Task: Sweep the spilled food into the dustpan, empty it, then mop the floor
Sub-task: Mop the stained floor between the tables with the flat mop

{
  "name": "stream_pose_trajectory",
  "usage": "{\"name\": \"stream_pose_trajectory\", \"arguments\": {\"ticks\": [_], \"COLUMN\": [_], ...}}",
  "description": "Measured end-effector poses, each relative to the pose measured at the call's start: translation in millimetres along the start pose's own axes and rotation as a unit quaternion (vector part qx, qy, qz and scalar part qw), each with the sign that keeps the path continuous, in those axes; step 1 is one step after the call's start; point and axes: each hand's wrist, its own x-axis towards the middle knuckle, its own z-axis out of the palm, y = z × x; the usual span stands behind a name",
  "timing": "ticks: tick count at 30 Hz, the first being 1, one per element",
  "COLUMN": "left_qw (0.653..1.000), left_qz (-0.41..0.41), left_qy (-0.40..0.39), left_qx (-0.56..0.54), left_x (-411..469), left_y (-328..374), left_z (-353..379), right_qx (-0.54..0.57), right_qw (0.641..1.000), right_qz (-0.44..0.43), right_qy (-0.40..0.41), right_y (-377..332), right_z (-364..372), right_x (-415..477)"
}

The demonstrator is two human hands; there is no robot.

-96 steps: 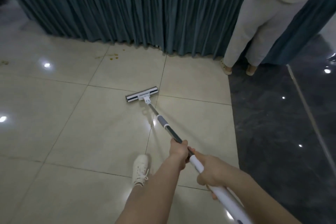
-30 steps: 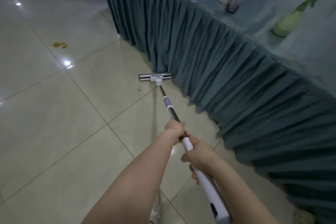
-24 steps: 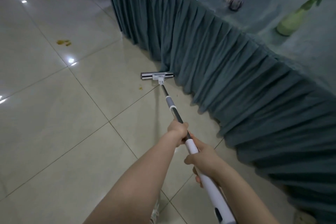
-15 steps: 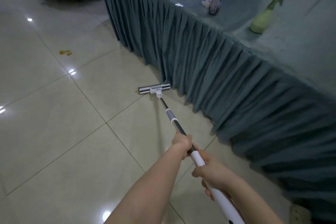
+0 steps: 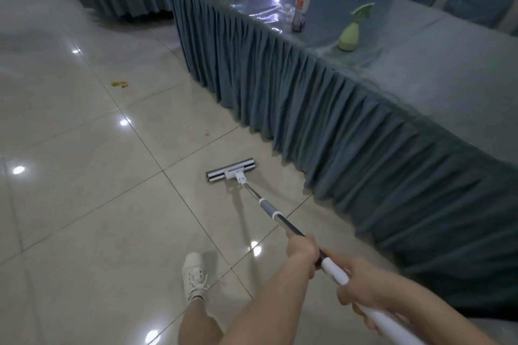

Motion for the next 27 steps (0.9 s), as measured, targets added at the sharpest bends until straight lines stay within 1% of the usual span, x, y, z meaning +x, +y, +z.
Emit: {"name": "stream_pose_trajectory", "arguments": {"ticks": [4, 6, 8, 12, 13, 16, 20, 24, 27], "left_qw": [1.0, 0.999, 0.999, 0.998, 0.998, 0.997, 0.995, 0.993, 0.992], "left_qz": [0.007, 0.013, 0.014, 0.021, 0.021, 0.045, 0.054, 0.06, 0.055], "left_qy": [0.022, 0.033, 0.031, 0.031, 0.027, 0.036, 0.047, 0.042, 0.062], "left_qx": [-0.018, -0.011, -0.019, -0.043, -0.044, -0.046, -0.07, -0.093, -0.099], "left_x": [-21.4, -18.7, -13.1, -3.3, 0.9, 28.7, 69.3, 117.5, 167.8], "left_y": [-30.0, -34.6, -25.5, 8.0, 17.5, 54.7, 117.4, 190.7, 247.0], "left_z": [24.2, 31.9, 36.8, 37.9, 34.4, 18.9, -4.0, -11.6, -16.4], "right_qx": [-0.09, -0.111, -0.124, -0.143, -0.139, -0.144, -0.094, -0.111, -0.142], "right_qw": [0.996, 0.994, 0.992, 0.99, 0.99, 0.99, 0.995, 0.993, 0.989], "right_qz": [-0.022, -0.017, -0.023, 0.013, 0.019, -0.001, -0.018, -0.032, -0.03], "right_qy": [-0.006, 0.001, 0.007, -0.008, -0.008, 0.001, -0.016, -0.005, -0.01], "right_y": [27.8, 33.3, 35.8, 25.9, 17.2, -18.9, -81.5, -134.3, -176.9], "right_z": [-6.6, -7.5, -13.8, -33.0, -35.5, -48.8, -78.8, -126.6, -161.6], "right_x": [-19.0, -18.1, -7.7, 24.4, 30.3, 58.7, 98.0, 152.1, 202.9]}}
